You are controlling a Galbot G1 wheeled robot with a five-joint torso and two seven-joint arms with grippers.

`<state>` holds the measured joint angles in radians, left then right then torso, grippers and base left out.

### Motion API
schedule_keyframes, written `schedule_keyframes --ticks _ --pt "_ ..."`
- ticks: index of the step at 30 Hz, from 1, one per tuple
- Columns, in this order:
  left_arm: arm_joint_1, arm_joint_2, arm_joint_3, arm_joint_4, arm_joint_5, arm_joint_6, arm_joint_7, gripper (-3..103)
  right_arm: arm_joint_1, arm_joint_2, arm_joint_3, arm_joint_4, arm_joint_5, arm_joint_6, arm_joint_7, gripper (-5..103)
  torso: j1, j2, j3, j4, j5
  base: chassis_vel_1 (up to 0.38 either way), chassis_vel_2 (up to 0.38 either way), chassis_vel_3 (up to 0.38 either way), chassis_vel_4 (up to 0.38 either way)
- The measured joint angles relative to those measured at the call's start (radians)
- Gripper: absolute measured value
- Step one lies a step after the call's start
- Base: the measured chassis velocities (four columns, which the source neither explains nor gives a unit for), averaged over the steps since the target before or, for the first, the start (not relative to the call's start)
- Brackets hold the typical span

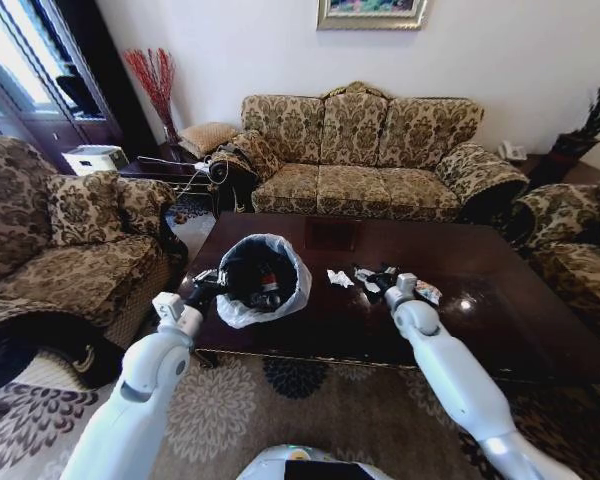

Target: Move to the front of the table and place the trash on the table into the trash bin.

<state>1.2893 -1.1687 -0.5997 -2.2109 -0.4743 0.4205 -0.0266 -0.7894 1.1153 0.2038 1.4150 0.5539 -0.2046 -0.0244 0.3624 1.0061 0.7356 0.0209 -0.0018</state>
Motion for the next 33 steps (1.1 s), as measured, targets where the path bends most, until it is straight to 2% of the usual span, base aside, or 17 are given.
schedule_keyframes --ticks 3,10,11,13,14,17,23,25,28,29,30,31,33 --pt "-0.002 0.001 -0.001 0.006 0.000 -0.001 0.004 4 0.023 0.029 -0.017 -0.057 -0.027 0.003 -0.012 100 0.000 0.000 0.000 0.0009 0.0018 0.063 0.060 -0.015 -0.022" --pt "0.005 -0.004 -0.009 0.008 0.000 -0.007 0.009 4 0.075 0.099 -0.039 -0.188 -0.082 -0.004 -0.017 100 0.000 0.000 0.000 -0.0007 0.0019 0.007 0.010 -0.001 -0.002" --pt "0.004 -0.005 -0.009 0.008 0.000 -0.007 0.010 4 0.078 0.103 -0.039 -0.199 -0.082 -0.003 -0.016 103 0.000 0.000 0.000 -0.0007 0.0018 0.000 0.000 0.000 0.000" --pt "0.003 -0.010 -0.004 0.009 0.001 -0.007 0.010 4 0.088 0.115 -0.037 -0.232 -0.076 -0.002 -0.016 96 0.000 0.000 0.000 -0.0006 0.0018 0.000 0.000 0.000 0.000" --pt "0.003 -0.010 -0.004 0.009 0.001 -0.007 0.010 4 0.088 0.115 -0.037 -0.232 -0.076 -0.002 -0.016 96 0.000 0.000 0.000 -0.0006 0.0018 0.000 0.000 0.000 0.000" --pt "0.003 -0.014 -0.003 0.009 0.004 -0.007 0.010 4 0.092 0.120 -0.032 -0.263 -0.072 0.000 -0.028 85 0.000 0.000 0.000 -0.0004 0.0016 0.000 0.000 0.000 0.000" --pt "0.004 -0.015 -0.005 0.008 0.006 -0.008 0.011 4 0.092 0.128 -0.021 -0.293 -0.068 0.007 -0.036 73 0.000 0.000 0.000 -0.0006 0.0017 0.000 0.000 0.000 0.000" --pt "0.004 -0.016 -0.006 0.008 0.007 -0.009 0.012 4 0.091 0.131 -0.019 -0.300 -0.068 0.012 -0.037 65 0.000 0.000 0.000 -0.0006 0.0017 0.000 0.000 0.000 0.000" --pt "0.004 -0.016 -0.006 0.008 0.007 -0.013 0.015 4 0.090 0.132 -0.018 -0.300 -0.069 0.015 -0.039 61 0.000 0.000 0.000 -0.0005 0.0017 0.000 0.000 0.000 0.000" --pt "0.003 -0.017 -0.006 0.011 0.009 -0.023 0.025 4 0.089 0.133 -0.017 -0.300 -0.069 0.017 -0.040 53 0.000 0.000 0.000 -0.0005 0.0017 0.000 0.000 0.000 0.000" --pt "0.003 -0.019 -0.005 0.013 0.012 -0.029 0.030 4 0.088 0.134 -0.016 -0.301 -0.069 0.018 -0.040 53 0.000 0.000 0.000 -0.0005 0.0017 0.000 0.000 0.000 0.000" --pt "0.003 -0.021 -0.003 0.014 0.015 -0.032 0.032 4 0.088 0.135 -0.016 -0.302 -0.069 0.019 -0.040 48 0.000 0.000 0.000 -0.0005 0.0016 0.000 0.000 0.000 0.000" --pt "0.003 -0.022 -0.003 0.015 0.016 -0.033 0.032 4 0.087 0.136 -0.016 -0.302 -0.069 0.020 -0.039 48 0.000 0.000 0.000 -0.0006 0.0017 0.000 0.000 0.000 0.000"
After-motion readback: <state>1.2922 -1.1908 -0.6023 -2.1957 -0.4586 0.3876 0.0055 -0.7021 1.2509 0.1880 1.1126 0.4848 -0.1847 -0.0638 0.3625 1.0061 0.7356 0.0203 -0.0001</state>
